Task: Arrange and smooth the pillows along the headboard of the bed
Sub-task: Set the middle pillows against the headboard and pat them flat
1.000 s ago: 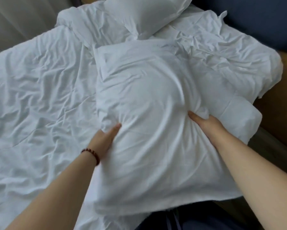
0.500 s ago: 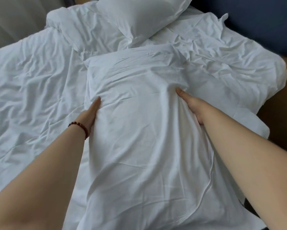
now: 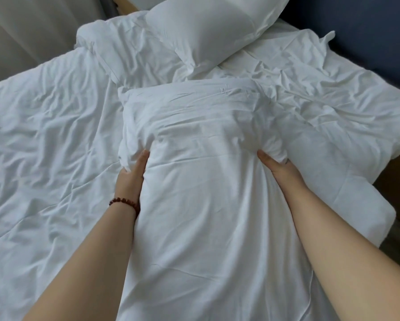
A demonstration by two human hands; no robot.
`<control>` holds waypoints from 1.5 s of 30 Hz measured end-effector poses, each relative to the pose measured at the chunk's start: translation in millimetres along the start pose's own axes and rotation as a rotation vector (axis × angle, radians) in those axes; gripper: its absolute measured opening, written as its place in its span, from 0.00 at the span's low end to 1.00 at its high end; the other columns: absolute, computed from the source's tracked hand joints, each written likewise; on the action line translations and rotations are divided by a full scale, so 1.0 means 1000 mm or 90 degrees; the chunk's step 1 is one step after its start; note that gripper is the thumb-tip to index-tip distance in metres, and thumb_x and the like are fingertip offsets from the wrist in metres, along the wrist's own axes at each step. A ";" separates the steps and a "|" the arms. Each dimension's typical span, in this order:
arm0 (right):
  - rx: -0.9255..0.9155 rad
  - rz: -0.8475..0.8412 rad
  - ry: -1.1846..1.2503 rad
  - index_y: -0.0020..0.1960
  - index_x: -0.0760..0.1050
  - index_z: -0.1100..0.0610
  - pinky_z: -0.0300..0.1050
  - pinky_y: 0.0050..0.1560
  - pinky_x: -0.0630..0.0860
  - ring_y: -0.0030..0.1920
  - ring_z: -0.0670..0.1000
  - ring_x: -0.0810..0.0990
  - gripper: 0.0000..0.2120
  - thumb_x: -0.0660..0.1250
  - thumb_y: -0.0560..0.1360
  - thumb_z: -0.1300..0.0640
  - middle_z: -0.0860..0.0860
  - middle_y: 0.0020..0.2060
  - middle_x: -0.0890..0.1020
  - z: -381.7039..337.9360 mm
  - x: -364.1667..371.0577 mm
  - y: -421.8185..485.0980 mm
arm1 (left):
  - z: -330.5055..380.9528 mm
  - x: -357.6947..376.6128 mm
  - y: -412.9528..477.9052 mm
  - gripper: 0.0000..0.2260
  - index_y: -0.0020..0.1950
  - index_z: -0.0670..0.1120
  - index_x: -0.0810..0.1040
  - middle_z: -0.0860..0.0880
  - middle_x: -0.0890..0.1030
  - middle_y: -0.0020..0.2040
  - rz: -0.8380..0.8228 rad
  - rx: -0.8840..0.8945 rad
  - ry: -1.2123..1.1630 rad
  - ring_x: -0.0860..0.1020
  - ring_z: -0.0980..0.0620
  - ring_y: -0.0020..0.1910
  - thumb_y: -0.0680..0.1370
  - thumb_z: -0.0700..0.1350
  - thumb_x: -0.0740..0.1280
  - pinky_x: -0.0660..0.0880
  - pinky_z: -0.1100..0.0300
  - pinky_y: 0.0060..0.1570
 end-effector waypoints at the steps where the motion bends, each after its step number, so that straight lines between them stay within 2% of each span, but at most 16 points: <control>1: -0.001 0.007 -0.001 0.67 0.74 0.51 0.41 0.54 0.72 0.54 0.48 0.80 0.30 0.76 0.69 0.42 0.46 0.56 0.81 -0.004 -0.004 -0.004 | 0.006 -0.002 -0.005 0.21 0.64 0.45 0.77 0.60 0.77 0.48 0.006 0.013 0.000 0.77 0.60 0.43 0.78 0.58 0.67 0.68 0.73 0.30; 3: -0.012 0.021 0.004 0.66 0.74 0.50 0.40 0.52 0.71 0.50 0.47 0.79 0.27 0.75 0.70 0.43 0.44 0.52 0.80 -0.014 -0.015 -0.014 | 0.017 -0.004 -0.016 0.22 0.64 0.44 0.77 0.59 0.77 0.48 0.010 0.022 0.007 0.79 0.57 0.47 0.78 0.58 0.67 0.67 0.71 0.31; 5: -0.026 0.034 -0.001 0.65 0.75 0.49 0.40 0.52 0.71 0.50 0.47 0.80 0.26 0.74 0.70 0.42 0.44 0.50 0.81 -0.024 -0.026 -0.026 | 0.029 -0.006 -0.021 0.23 0.64 0.44 0.77 0.57 0.77 0.41 0.011 0.050 0.016 0.79 0.56 0.45 0.78 0.59 0.66 0.68 0.71 0.32; 9: -0.058 0.057 0.030 0.60 0.75 0.46 0.41 0.48 0.73 0.47 0.45 0.80 0.21 0.74 0.70 0.42 0.43 0.48 0.81 -0.046 -0.053 -0.053 | 0.062 0.000 -0.044 0.20 0.58 0.47 0.79 0.57 0.80 0.40 -0.025 0.106 0.020 0.79 0.58 0.41 0.76 0.61 0.68 0.72 0.66 0.39; 11: -0.087 0.069 0.052 0.59 0.76 0.46 0.38 0.43 0.73 0.46 0.42 0.80 0.18 0.73 0.72 0.44 0.41 0.46 0.81 -0.060 -0.067 -0.069 | 0.079 0.005 -0.057 0.20 0.58 0.49 0.80 0.57 0.83 0.44 -0.051 0.147 0.006 0.81 0.60 0.43 0.75 0.62 0.69 0.76 0.64 0.46; 13: -0.118 0.077 0.078 0.58 0.77 0.45 0.37 0.45 0.75 0.46 0.41 0.81 0.16 0.73 0.72 0.44 0.41 0.47 0.82 -0.075 -0.081 -0.086 | 0.097 0.010 -0.072 0.21 0.62 0.52 0.80 0.56 0.85 0.50 -0.071 0.186 -0.017 0.82 0.59 0.48 0.75 0.62 0.70 0.76 0.64 0.47; 16: -0.159 0.083 0.113 0.62 0.77 0.45 0.39 0.47 0.76 0.50 0.44 0.82 0.20 0.73 0.72 0.43 0.43 0.51 0.84 -0.098 -0.101 -0.107 | 0.126 0.018 -0.093 0.24 0.64 0.51 0.79 0.55 0.84 0.54 -0.091 0.238 -0.039 0.81 0.58 0.51 0.73 0.63 0.70 0.75 0.65 0.46; 19: -0.204 0.101 0.135 0.65 0.75 0.47 0.36 0.45 0.74 0.50 0.42 0.81 0.22 0.72 0.73 0.44 0.42 0.52 0.83 -0.123 -0.125 -0.123 | 0.154 0.030 -0.112 0.27 0.64 0.52 0.79 0.55 0.84 0.56 -0.113 0.285 -0.044 0.81 0.56 0.55 0.70 0.65 0.71 0.76 0.60 0.55; 21: -0.229 0.113 0.145 0.63 0.75 0.46 0.34 0.43 0.74 0.48 0.40 0.81 0.19 0.72 0.74 0.45 0.41 0.52 0.83 -0.137 -0.142 -0.131 | 0.171 0.040 -0.127 0.24 0.65 0.51 0.79 0.55 0.83 0.57 -0.117 0.309 -0.057 0.80 0.59 0.54 0.74 0.62 0.70 0.75 0.65 0.53; 24: -0.244 0.114 0.153 0.61 0.75 0.44 0.37 0.44 0.74 0.50 0.43 0.81 0.17 0.72 0.73 0.44 0.43 0.52 0.83 -0.150 -0.168 -0.134 | 0.192 0.060 -0.150 0.21 0.66 0.50 0.78 0.57 0.82 0.55 -0.122 0.335 -0.078 0.78 0.63 0.52 0.76 0.58 0.69 0.71 0.71 0.44; 28: -0.261 0.115 0.162 0.58 0.73 0.43 0.39 0.44 0.73 0.50 0.44 0.80 0.16 0.71 0.73 0.42 0.43 0.51 0.82 -0.161 -0.210 -0.126 | 0.212 0.096 -0.175 0.22 0.66 0.50 0.77 0.56 0.82 0.55 -0.126 0.357 -0.085 0.79 0.61 0.52 0.76 0.59 0.69 0.71 0.69 0.43; 33: -0.276 0.087 0.174 0.65 0.72 0.45 0.46 0.52 0.75 0.52 0.47 0.81 0.23 0.70 0.73 0.41 0.44 0.53 0.82 -0.176 -0.270 -0.094 | 0.234 0.155 -0.198 0.23 0.65 0.51 0.79 0.54 0.84 0.55 -0.117 0.382 -0.086 0.82 0.56 0.52 0.75 0.61 0.70 0.77 0.61 0.52; 37: -0.279 0.036 0.211 0.65 0.73 0.46 0.41 0.45 0.75 0.51 0.46 0.81 0.21 0.70 0.75 0.42 0.45 0.53 0.82 -0.197 -0.309 -0.064 | 0.258 0.200 -0.213 0.22 0.63 0.51 0.80 0.54 0.85 0.52 -0.078 0.394 -0.084 0.82 0.55 0.50 0.74 0.61 0.70 0.77 0.59 0.52; 41: -0.285 0.002 0.229 0.65 0.75 0.46 0.38 0.46 0.76 0.51 0.45 0.83 0.21 0.70 0.75 0.42 0.45 0.54 0.84 -0.219 -0.336 -0.035 | 0.283 0.237 -0.223 0.25 0.65 0.50 0.78 0.53 0.84 0.54 -0.043 0.418 -0.091 0.81 0.56 0.52 0.73 0.62 0.71 0.77 0.60 0.52; 43: -0.285 0.001 0.234 0.61 0.76 0.45 0.34 0.42 0.76 0.50 0.43 0.83 0.16 0.70 0.75 0.43 0.43 0.53 0.84 -0.230 -0.348 -0.020 | 0.294 0.254 -0.224 0.25 0.66 0.49 0.78 0.52 0.83 0.55 -0.036 0.422 -0.094 0.81 0.57 0.51 0.74 0.61 0.70 0.76 0.64 0.48; 45: -0.281 0.000 0.234 0.57 0.76 0.43 0.34 0.42 0.77 0.49 0.43 0.83 0.13 0.71 0.75 0.43 0.43 0.51 0.84 -0.243 -0.356 -0.003 | 0.308 0.268 -0.222 0.25 0.65 0.49 0.78 0.52 0.84 0.55 -0.031 0.427 -0.100 0.82 0.56 0.52 0.73 0.61 0.71 0.77 0.61 0.51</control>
Point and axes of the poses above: each hand's wrist, its own y-axis towards the middle knuckle, its own x-axis out of the palm, z = x × y, the point moved 9 cm from there along y, towards the middle knuckle
